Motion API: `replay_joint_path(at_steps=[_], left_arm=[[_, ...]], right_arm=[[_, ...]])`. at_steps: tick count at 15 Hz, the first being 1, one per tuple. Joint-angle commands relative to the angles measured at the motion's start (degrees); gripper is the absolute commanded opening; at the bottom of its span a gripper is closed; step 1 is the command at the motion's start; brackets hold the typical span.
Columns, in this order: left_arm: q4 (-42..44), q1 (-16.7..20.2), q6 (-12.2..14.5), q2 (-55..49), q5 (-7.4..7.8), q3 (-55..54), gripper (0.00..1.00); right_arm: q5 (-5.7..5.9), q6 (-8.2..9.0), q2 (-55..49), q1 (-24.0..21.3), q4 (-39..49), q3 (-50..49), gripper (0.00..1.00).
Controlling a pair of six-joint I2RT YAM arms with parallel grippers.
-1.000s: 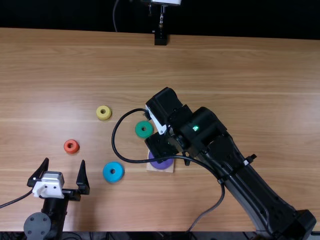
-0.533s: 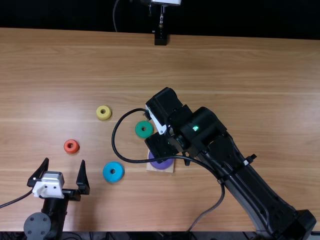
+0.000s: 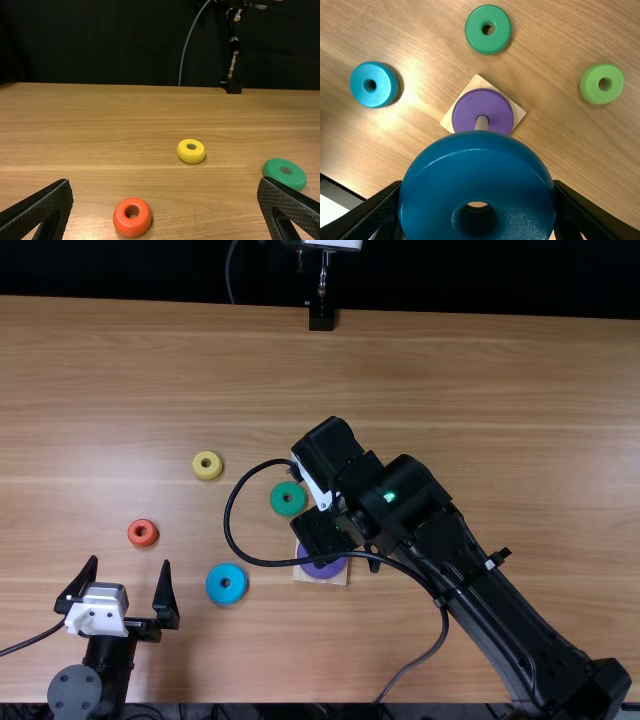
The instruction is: Build the Hanoi tower: stack the rings onto the peg from bottom to top in this color order: purple, dark blue, light blue, dark green, light green, yellow, orange.
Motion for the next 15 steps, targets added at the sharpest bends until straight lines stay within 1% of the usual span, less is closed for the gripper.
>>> replay_joint_path(at_steps=[1,9,12,15], left_arm=[[-1.0,0.4,0.3,-0.7,0.44,-0.9,1.00],[-1.0,0.4,0.3,-0.7,0.44,-0.9,1.00],[-1.0,0.4,0.2,-0.7,0.44,-0.9,1.00],[-1.0,0.4,0.2,-0.7,0.44,-0.9,1.00]], right_arm=[[-0.21,0.36,-1.7,0.7,0.1,-0.5,0.00],[-0.21,0.36,-1.6,1.2,1.1,-0.3,0.00],[-0.21,0.36,-1.6,2.6,1.0,-0.3,0.00],[-0.21,0.36,-1.6,2.7,1.0,-0.4,0.00]])
